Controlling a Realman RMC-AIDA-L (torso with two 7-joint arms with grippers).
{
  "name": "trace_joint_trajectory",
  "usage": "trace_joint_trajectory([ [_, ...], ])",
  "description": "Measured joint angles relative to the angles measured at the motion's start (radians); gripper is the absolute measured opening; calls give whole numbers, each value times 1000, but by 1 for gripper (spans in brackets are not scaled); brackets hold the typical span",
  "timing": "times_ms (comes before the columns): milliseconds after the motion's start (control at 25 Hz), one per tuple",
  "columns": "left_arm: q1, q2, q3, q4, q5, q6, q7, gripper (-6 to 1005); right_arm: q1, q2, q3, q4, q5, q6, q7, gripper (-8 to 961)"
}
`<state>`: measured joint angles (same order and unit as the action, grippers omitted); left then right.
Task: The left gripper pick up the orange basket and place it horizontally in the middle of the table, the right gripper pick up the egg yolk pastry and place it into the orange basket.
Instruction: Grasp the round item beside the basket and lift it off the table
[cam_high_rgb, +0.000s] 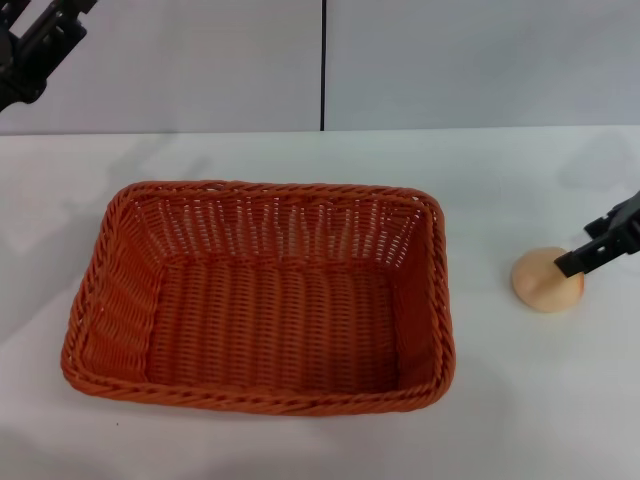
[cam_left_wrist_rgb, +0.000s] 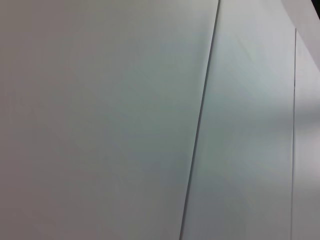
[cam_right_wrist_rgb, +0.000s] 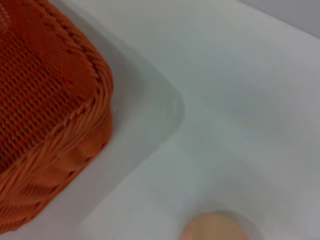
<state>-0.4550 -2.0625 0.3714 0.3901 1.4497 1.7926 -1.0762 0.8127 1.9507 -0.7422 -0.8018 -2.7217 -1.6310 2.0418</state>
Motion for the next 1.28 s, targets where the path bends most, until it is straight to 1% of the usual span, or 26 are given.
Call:
trace_joint_trajectory([
  [120,-6,0,15,0,0,-14,0,714,1,14,-2,5,-2,15,0,787],
  [240,-8,0,23,-1,-1,-20,0,714,10,22,-3,19,-2,26,1,787],
  [320,-9,0,23,-1,-2,-23,1,714,23,23,-10,48,-3,37,1,786],
  [480,-7,1,23,-1,-5,-27,1,714,30,24,-21,66,-3,49,3,786],
  [640,-2,1,23,-1,-5,-28,1,713,31,26,-78,71,-5,77,27,785],
  [680,-1,1,23,-1,-5,-28,1,713,31,26,-78,71,-5,77,27,785],
  [1080,-2,0,23,-1,0,-29,-2,713,28,40,-104,68,-29,84,30,783],
  [1200,-2,-1,27,-1,0,-29,-4,712,14,48,-104,40,-27,81,30,603],
  [1240,-2,-1,28,-1,0,-29,-4,712,1,54,-100,10,-23,78,30,543],
  [1280,-2,-1,29,-1,0,-29,-5,712,1,54,-100,10,-23,78,30,497],
])
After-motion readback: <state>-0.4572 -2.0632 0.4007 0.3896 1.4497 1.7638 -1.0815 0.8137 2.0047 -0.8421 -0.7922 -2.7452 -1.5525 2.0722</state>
